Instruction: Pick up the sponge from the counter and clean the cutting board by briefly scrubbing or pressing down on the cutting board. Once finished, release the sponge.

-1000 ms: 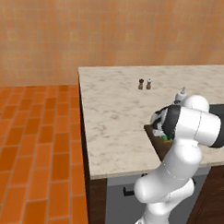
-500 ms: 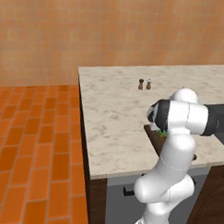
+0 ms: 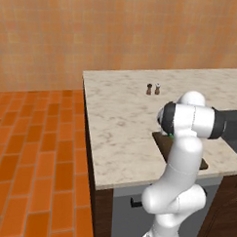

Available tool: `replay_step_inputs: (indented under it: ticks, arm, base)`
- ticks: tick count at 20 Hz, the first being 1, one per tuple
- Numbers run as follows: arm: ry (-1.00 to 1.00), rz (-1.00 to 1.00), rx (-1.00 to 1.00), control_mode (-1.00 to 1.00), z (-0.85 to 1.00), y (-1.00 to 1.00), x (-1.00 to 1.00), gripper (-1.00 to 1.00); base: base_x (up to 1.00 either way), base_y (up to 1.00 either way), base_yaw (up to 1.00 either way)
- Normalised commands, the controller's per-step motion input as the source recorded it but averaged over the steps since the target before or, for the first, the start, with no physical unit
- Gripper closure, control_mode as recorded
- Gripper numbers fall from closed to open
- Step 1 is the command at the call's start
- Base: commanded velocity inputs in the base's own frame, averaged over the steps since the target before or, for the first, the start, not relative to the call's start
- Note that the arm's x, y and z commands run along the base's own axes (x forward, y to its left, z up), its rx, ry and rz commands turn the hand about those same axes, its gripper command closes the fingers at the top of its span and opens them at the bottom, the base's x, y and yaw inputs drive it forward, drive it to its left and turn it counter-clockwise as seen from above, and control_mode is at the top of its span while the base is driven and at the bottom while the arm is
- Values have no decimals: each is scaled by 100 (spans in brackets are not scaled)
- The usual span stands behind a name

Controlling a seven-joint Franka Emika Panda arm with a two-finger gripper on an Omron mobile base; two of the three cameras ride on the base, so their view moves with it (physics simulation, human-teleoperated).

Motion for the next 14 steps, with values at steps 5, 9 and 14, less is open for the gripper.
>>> replay_step_inputs:
  ticks: [5,9,14]
  arm:
    - [-8,0,0,-100,0,-27,0,100]
    - [-9,0,0,-100,0,-20,0,100]
    - [-9,0,0,-100,-7,-2,0,100]
  base:
    - [0,0,0]
    - [0,0,0]
    - [0,0,0]
